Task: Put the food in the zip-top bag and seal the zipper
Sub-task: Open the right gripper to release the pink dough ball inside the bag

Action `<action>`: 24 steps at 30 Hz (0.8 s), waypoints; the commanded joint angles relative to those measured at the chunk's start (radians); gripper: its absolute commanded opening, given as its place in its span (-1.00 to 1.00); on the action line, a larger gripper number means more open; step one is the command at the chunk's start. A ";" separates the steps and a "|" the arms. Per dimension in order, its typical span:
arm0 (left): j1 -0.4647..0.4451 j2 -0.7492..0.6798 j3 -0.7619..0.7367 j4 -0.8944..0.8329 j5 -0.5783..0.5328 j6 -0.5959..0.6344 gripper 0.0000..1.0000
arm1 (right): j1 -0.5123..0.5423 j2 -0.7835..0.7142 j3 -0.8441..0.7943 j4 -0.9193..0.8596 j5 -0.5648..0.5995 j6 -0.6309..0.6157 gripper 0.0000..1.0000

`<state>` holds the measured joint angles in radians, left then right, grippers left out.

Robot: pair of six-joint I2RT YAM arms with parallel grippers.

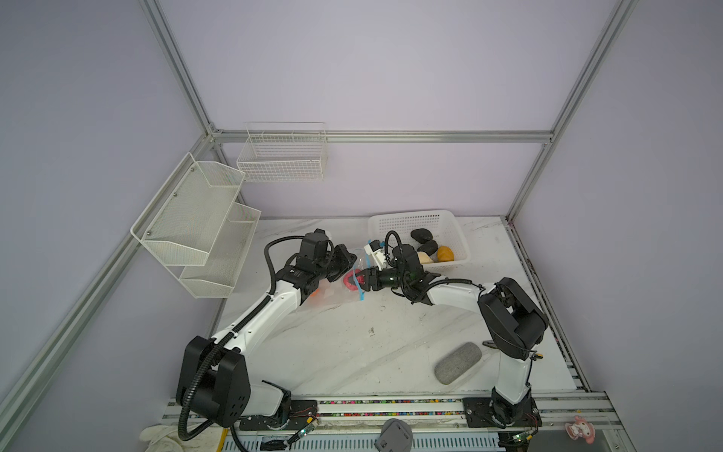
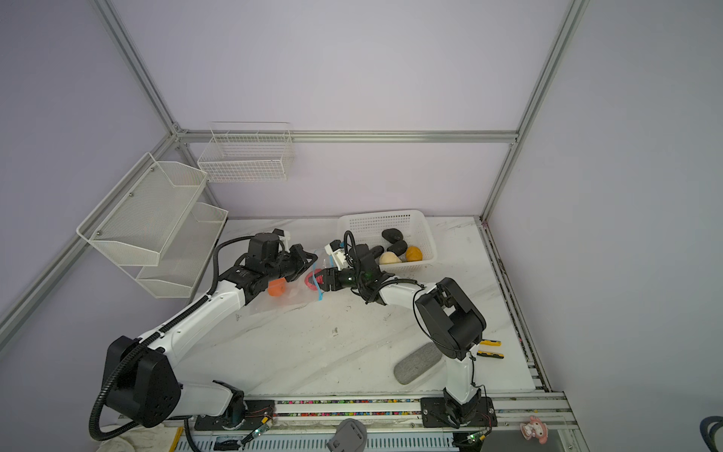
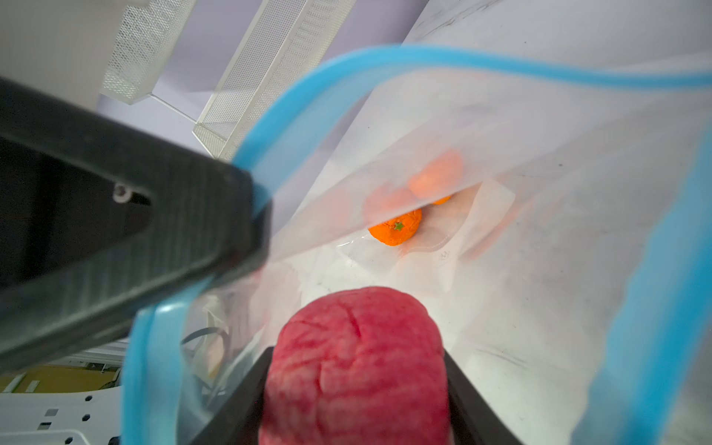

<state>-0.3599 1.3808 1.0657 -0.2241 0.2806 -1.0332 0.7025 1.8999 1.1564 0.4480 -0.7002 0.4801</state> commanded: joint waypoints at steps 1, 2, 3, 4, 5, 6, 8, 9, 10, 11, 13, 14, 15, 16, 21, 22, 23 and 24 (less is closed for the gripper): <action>0.004 -0.037 -0.013 0.046 0.007 -0.001 -1.00 | 0.009 0.013 0.022 -0.017 -0.013 -0.030 0.18; 0.005 -0.036 -0.014 0.046 0.006 -0.001 -1.00 | 0.009 0.014 0.022 -0.019 -0.011 -0.032 0.18; 0.005 -0.035 -0.013 0.046 0.006 -0.001 -1.00 | 0.009 0.013 0.023 -0.020 -0.010 -0.032 0.19; 0.004 -0.035 -0.013 0.046 0.007 0.001 -1.00 | 0.009 0.013 0.025 -0.020 -0.009 -0.033 0.19; 0.004 -0.034 -0.013 0.046 0.008 0.000 -1.00 | 0.009 0.014 0.026 -0.021 -0.007 -0.035 0.20; 0.004 -0.033 -0.012 0.046 0.008 0.001 -1.00 | 0.010 0.014 0.029 -0.024 -0.005 -0.036 0.21; 0.005 -0.032 -0.012 0.046 0.008 0.001 -1.00 | 0.011 0.017 0.032 -0.026 -0.001 -0.035 0.22; 0.004 -0.032 -0.011 0.046 0.010 0.001 -1.00 | 0.011 0.016 0.034 -0.030 0.004 -0.035 0.22; 0.004 -0.032 -0.012 0.046 0.010 0.001 -1.00 | 0.011 0.015 0.035 -0.031 0.008 -0.035 0.23; 0.004 -0.032 -0.012 0.045 0.009 0.001 -1.00 | 0.011 0.016 0.035 -0.032 0.010 -0.033 0.24; 0.004 -0.031 -0.012 0.046 0.008 0.001 -1.00 | 0.012 0.014 0.035 -0.034 0.014 -0.032 0.26; 0.004 -0.032 -0.012 0.046 0.008 0.000 -1.00 | 0.012 0.014 0.035 -0.035 0.016 -0.032 0.28; 0.004 -0.032 -0.012 0.047 0.008 0.000 -1.00 | 0.012 0.014 0.034 -0.036 0.019 -0.032 0.30; 0.004 -0.031 -0.012 0.046 0.008 -0.001 -1.00 | 0.012 0.013 0.035 -0.037 0.022 -0.032 0.32; 0.005 -0.032 -0.011 0.046 0.008 -0.001 -1.00 | 0.015 0.011 0.035 -0.042 0.031 -0.035 0.38; 0.004 -0.032 -0.011 0.046 0.008 -0.001 -1.00 | 0.015 0.011 0.035 -0.042 0.033 -0.035 0.39; 0.004 -0.032 -0.011 0.046 0.008 -0.001 -1.00 | 0.016 0.010 0.036 -0.042 0.034 -0.035 0.40; 0.005 -0.032 -0.010 0.047 0.008 -0.001 -1.00 | 0.017 0.010 0.037 -0.043 0.034 -0.035 0.40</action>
<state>-0.3599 1.3785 1.0657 -0.2237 0.2806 -1.0332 0.7082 1.9041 1.1698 0.4179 -0.6739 0.4583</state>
